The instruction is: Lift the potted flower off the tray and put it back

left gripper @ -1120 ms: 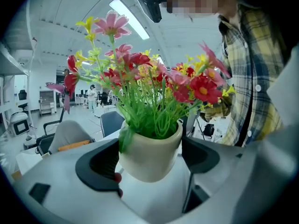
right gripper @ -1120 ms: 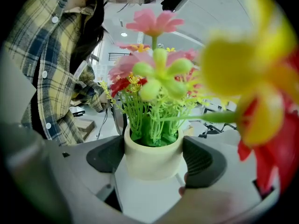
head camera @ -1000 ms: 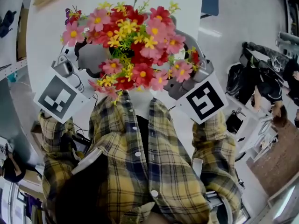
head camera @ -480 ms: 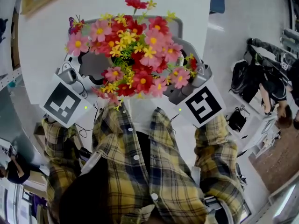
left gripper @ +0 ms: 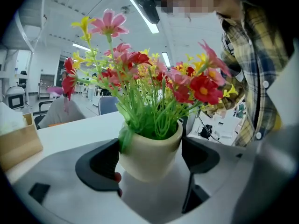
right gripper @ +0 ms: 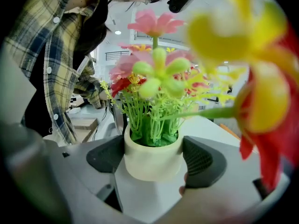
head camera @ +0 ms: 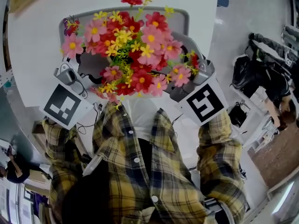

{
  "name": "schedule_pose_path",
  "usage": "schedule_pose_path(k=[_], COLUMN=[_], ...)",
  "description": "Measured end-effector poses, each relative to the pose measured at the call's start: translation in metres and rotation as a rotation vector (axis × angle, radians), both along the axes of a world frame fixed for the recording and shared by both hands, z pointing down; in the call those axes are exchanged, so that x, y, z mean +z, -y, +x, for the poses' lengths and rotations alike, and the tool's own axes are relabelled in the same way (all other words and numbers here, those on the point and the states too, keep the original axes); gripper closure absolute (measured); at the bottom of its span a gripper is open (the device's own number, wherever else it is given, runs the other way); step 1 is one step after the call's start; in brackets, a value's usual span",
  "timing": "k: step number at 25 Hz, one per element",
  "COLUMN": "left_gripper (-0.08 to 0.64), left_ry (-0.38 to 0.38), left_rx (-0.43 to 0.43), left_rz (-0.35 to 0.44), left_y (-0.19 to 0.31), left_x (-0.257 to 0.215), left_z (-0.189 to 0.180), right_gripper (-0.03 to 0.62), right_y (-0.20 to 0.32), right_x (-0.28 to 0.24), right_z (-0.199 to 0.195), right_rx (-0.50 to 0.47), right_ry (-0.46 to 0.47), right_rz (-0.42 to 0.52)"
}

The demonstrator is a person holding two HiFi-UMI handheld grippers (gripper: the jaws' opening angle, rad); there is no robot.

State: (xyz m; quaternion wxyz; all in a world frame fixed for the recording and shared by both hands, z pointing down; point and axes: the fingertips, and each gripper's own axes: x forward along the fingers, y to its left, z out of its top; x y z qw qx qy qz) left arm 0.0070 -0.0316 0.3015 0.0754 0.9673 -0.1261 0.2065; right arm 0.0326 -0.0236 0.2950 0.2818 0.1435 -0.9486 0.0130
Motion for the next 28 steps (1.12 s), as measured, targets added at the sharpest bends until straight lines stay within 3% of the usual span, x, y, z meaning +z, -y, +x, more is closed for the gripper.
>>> schedule_pose_path(k=[14,28], left_gripper=[0.156,0.156], left_ry=[0.022,0.032], left_rx=[-0.035,-0.043], left_rz=[0.024,0.024], left_y=[0.0080,0.0052], left_x=[-0.0015,-0.0003], left_z=[0.0059,-0.0014], right_gripper=[0.225,0.224], right_y=[0.0075,0.0046], right_x=[-0.0017,0.0027], right_z=[0.0046,-0.0023], right_rx=[-0.030,-0.018], right_ry=[-0.043,-0.036], right_rz=[0.051,0.018])
